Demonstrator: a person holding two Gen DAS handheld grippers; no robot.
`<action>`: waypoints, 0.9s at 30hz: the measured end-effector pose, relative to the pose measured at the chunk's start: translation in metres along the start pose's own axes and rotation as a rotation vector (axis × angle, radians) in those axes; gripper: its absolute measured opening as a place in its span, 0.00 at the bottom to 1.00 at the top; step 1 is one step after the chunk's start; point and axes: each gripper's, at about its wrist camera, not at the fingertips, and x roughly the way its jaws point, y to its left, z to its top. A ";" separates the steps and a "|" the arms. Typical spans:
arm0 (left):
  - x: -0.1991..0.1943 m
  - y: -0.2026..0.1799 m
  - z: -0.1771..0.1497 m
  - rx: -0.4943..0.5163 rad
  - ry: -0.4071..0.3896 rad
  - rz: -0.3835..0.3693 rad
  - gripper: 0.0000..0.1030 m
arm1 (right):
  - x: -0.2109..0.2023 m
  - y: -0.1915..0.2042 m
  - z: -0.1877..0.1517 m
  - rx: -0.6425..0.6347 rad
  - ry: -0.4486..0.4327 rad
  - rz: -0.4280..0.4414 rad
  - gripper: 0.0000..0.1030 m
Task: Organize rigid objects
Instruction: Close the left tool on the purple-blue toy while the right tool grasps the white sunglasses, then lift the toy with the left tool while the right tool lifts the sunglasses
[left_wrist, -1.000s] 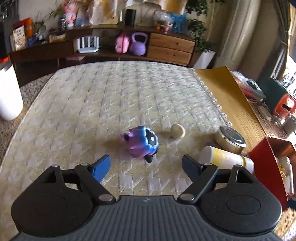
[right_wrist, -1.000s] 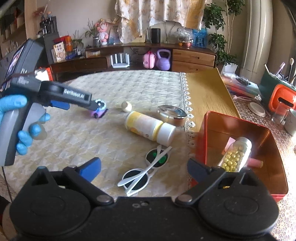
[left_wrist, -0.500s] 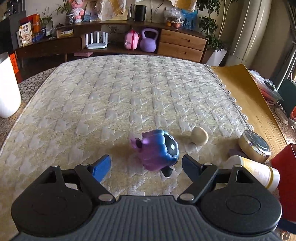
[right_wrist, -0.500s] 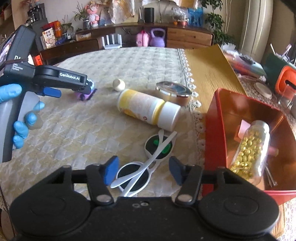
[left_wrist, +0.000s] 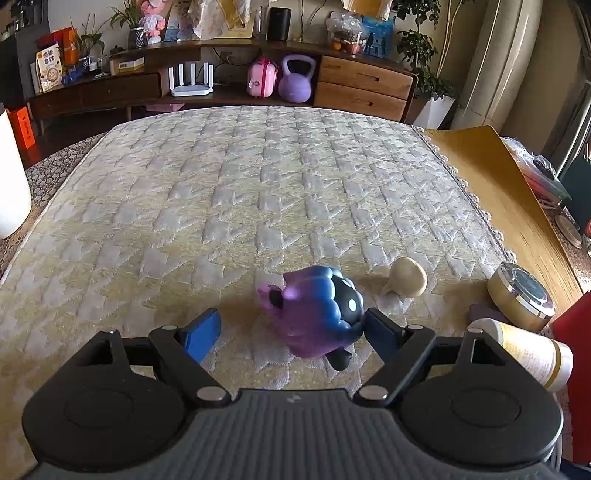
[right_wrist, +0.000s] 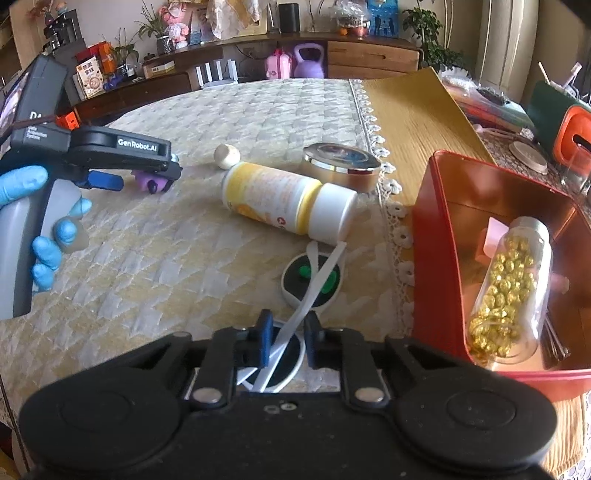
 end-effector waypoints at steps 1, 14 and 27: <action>0.000 0.000 0.000 0.002 0.000 -0.002 0.82 | 0.000 -0.001 -0.001 0.003 -0.003 0.003 0.14; -0.005 -0.021 -0.004 0.127 -0.044 -0.007 0.54 | -0.012 0.028 -0.016 -0.300 -0.093 -0.108 0.09; -0.018 -0.018 -0.011 0.140 -0.034 0.030 0.54 | -0.024 0.049 -0.031 -0.660 -0.215 -0.313 0.04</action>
